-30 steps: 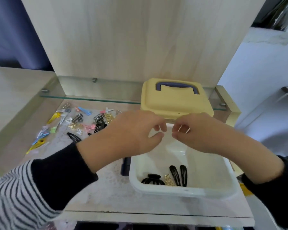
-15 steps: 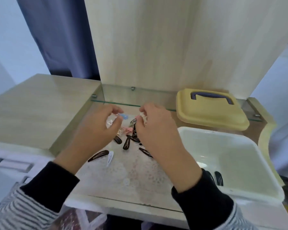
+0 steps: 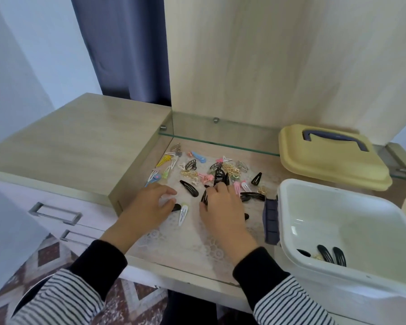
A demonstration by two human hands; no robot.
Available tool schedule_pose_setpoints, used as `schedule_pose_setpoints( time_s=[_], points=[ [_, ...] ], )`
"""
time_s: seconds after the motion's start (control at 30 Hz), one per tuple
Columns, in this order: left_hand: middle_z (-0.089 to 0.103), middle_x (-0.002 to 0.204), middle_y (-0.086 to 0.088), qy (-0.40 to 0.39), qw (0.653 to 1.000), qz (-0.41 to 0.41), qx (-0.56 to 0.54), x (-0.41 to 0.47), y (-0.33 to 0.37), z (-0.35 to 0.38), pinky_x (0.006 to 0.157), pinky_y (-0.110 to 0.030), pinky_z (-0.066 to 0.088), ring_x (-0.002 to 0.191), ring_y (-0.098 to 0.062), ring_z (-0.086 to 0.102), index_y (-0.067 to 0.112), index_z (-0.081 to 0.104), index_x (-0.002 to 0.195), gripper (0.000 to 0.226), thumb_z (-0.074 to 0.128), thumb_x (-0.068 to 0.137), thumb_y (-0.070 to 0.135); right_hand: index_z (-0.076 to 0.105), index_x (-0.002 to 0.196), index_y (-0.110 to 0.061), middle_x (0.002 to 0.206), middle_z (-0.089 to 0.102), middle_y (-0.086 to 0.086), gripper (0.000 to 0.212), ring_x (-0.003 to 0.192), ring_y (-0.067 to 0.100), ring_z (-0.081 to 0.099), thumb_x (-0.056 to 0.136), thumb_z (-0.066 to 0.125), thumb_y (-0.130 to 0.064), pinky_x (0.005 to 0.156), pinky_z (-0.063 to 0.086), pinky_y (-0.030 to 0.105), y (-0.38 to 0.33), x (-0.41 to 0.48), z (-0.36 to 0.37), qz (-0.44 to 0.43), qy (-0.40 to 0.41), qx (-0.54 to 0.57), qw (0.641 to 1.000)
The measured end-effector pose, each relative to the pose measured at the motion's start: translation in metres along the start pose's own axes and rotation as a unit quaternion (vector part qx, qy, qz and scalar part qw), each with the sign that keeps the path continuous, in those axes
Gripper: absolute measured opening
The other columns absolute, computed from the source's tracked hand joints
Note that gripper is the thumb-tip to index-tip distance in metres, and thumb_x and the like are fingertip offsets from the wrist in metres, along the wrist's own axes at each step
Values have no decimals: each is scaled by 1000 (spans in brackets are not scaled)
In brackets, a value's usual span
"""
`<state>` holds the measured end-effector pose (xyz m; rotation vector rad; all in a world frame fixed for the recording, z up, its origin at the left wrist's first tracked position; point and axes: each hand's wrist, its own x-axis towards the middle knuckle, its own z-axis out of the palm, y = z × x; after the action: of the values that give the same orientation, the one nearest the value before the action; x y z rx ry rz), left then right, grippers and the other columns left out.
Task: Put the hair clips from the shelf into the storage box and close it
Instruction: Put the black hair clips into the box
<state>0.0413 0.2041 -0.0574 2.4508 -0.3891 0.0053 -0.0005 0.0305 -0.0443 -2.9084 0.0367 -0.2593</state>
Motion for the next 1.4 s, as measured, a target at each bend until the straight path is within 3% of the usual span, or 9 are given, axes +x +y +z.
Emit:
schedule_pose_setpoints(
  time_s=[0.1, 0.17, 0.23, 0.4, 0.63, 0.83, 0.93, 1.2, 1.4],
  points=[
    [61, 99, -2, -20, 1000, -7, 2, 0, -4, 1, 81, -24, 45, 79, -7, 51, 17, 68, 109, 20, 63, 90, 22, 60, 114, -8, 117, 55, 9, 28, 112, 27, 46, 92, 52, -23, 91, 42, 36, -1, 1, 5, -2, 3, -2, 1000],
    [60, 95, 1, -30, 999, -3, 11, -1, -7, 2, 73, -15, 44, 73, -1, 49, 20, 68, 107, 21, 66, 88, 27, 61, 110, -7, 115, 56, 9, 23, 110, 27, 47, 92, 51, -18, 89, 43, 36, -2, 0, 8, 2, 0, -2, 1000],
    [58, 94, 2, -41, 999, 5, 24, -2, -9, 2, 66, -5, 35, 72, 1, 48, 23, 67, 105, 22, 70, 85, 31, 61, 109, -7, 114, 57, 9, 22, 109, 26, 47, 93, 49, -16, 88, 44, 34, -1, 0, 10, 3, -7, 3, 1000],
    [57, 92, 4, -62, 996, 24, 64, 1, -9, -2, 72, -20, 42, 76, -8, 49, 21, 69, 100, 19, 73, 82, 26, 60, 110, -7, 113, 55, 9, 20, 105, 25, 51, 93, 49, -13, 83, 45, 31, 2, 0, 10, -3, -21, 9, 1000],
    [48, 71, 11, -64, 992, -12, 107, 9, -4, -10, 54, -17, 32, 70, -12, 46, 19, 66, 90, 14, 53, 95, 16, 63, 101, -4, 99, 57, 10, 19, 92, 27, 56, 91, 47, -3, 65, 41, 29, 2, 3, 3, -6, -13, 39, 999],
    [67, 85, -4, -12, 994, -98, -38, 11, -1, -17, 63, -24, 44, 76, -21, 59, 16, 65, 86, 12, 56, 92, 13, 64, 101, -6, 96, 61, 9, 22, 78, 18, 50, 91, 47, 1, 53, 32, 15, 0, 5, -16, -13, 27, 88, 996],
    [72, 89, -5, -40, 977, -108, -178, 15, 20, -26, 65, -23, 50, 76, -16, 63, 11, 69, 92, 12, 57, 91, 8, 67, 96, -8, 93, 65, 7, 21, 78, 17, 57, 94, 47, -8, 63, 44, 18, 0, 5, -47, -6, 43, 132, 990],
    [67, 90, -16, -83, 924, -122, -353, 24, 105, -34, 51, -20, 45, 58, -14, 57, 14, 50, 76, 19, 63, 87, 6, 71, 95, -18, 84, 63, -2, 16, 76, 12, 57, 89, 57, -13, 58, 38, 8, 43, 7, -143, 31, 27, 216, 975],
    [63, 94, -10, -166, 891, -78, -416, 29, 165, -26, 52, -16, 50, 60, -10, 55, 16, 59, 99, 18, 66, 85, 6, 72, 80, -20, 77, 72, 4, 15, 70, 14, 63, 84, 61, -11, 73, 55, 33, 96, 5, -186, 57, -29, 244, 968]
  ],
)
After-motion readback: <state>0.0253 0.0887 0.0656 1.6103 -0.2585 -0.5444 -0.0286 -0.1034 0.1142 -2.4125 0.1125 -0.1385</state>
